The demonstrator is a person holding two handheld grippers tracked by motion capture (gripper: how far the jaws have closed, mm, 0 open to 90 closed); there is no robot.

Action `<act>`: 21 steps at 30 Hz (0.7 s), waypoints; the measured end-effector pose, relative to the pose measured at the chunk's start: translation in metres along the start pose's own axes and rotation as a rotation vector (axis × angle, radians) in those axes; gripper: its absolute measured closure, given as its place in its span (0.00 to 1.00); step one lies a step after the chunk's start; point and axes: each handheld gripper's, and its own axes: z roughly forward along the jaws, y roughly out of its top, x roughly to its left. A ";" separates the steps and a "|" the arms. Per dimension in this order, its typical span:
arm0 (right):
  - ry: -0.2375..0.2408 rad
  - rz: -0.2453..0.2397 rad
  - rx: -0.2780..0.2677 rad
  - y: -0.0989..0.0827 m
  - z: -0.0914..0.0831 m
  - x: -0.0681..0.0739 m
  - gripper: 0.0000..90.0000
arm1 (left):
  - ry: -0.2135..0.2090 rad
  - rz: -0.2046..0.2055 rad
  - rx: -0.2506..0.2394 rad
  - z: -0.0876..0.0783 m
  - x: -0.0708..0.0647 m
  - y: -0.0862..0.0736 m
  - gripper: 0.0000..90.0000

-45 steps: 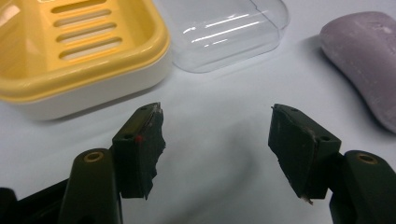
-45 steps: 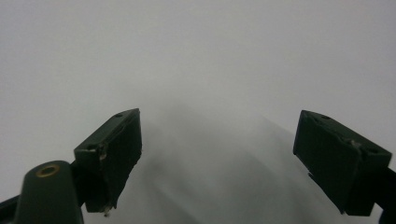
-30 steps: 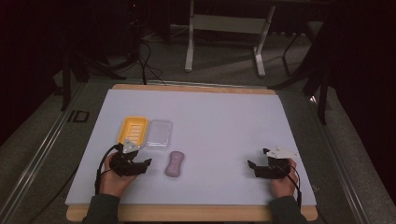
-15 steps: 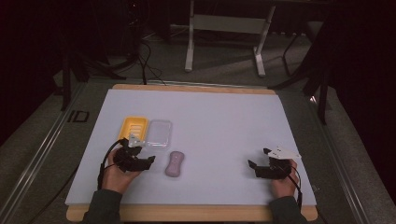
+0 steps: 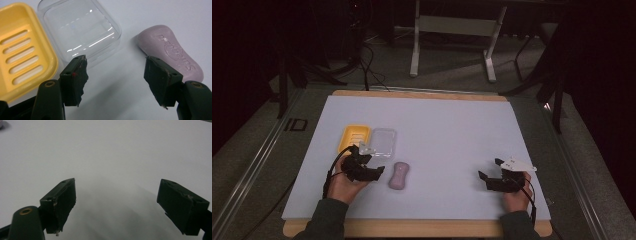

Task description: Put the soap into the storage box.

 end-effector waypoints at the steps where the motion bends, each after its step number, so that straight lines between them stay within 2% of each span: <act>1: 0.000 0.001 -0.002 0.000 0.000 0.000 0.17 | 0.000 0.002 -0.002 0.000 0.000 0.001 0.39; 17: -0.006 0.003 -0.011 0.000 -0.001 0.001 0.17 | -0.033 0.014 0.008 0.002 -0.011 0.019 0.37; 21: -0.006 0.002 -0.012 0.000 -0.001 0.001 0.17 | -0.024 -0.004 0.017 0.005 -0.013 0.022 0.34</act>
